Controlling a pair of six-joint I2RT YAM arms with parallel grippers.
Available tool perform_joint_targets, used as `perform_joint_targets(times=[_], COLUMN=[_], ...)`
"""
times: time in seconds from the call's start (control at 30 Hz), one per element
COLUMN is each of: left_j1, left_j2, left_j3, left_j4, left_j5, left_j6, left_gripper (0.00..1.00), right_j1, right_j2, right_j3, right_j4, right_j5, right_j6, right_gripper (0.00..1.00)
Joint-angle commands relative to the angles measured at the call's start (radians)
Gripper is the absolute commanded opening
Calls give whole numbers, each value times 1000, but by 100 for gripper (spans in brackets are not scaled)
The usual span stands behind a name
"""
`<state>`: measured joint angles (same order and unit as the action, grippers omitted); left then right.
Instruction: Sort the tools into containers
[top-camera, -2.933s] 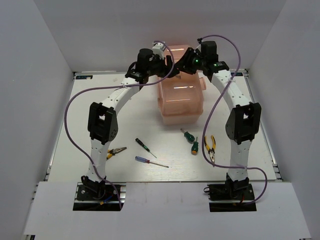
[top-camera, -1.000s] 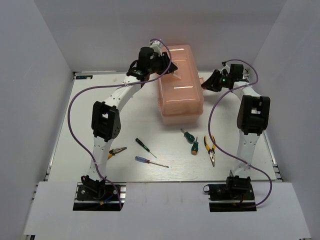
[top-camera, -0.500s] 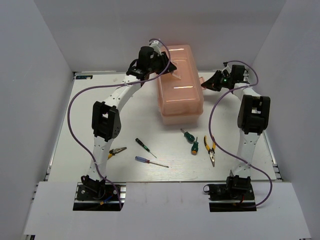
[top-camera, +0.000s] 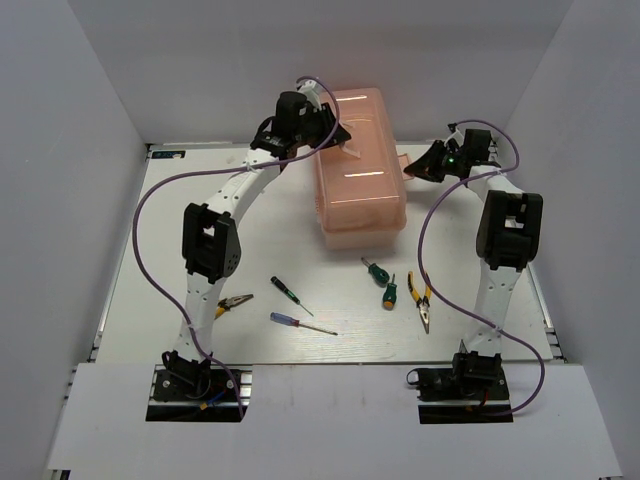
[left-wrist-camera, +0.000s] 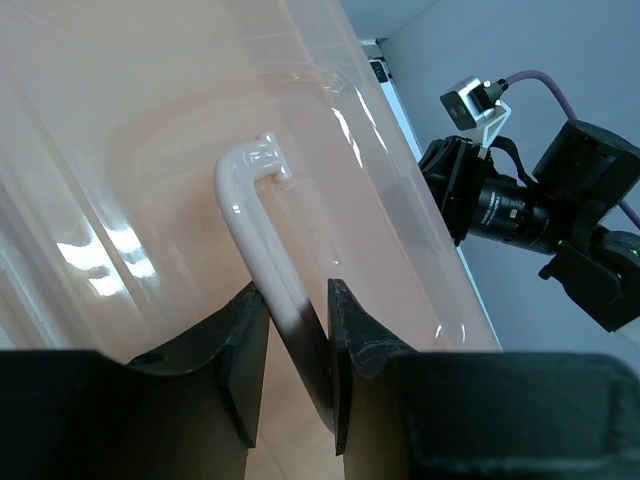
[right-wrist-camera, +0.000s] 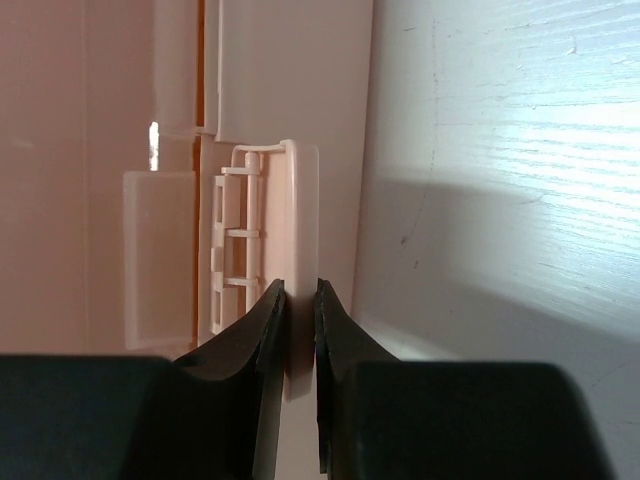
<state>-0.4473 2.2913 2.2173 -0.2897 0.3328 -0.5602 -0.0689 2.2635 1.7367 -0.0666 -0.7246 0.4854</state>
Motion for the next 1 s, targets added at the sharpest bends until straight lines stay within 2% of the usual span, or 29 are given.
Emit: perform_joint_targets(times=[0.0, 0.43, 0.7, 0.97], left_j1=[44, 110, 177, 232], left_j2=[-82, -222, -392, -478], left_j3=[16, -114, -405, -573], left_j4=[-117, -137, -66, -66], left_j5=[32, 61, 2, -101], left_j6=[105, 160, 187, 218], left_gripper=[0, 0, 0, 0], right_j1=[-60, -74, -80, -85], right_j2=[-64, -82, -88, -110], right_j3=[-14, -42, -51, -66], right_j4=[-4, -10, -9, -22], right_j5=[86, 97, 102, 106], right_j6=[-67, -87, -93, -119], right_gripper=[0, 0, 0, 0])
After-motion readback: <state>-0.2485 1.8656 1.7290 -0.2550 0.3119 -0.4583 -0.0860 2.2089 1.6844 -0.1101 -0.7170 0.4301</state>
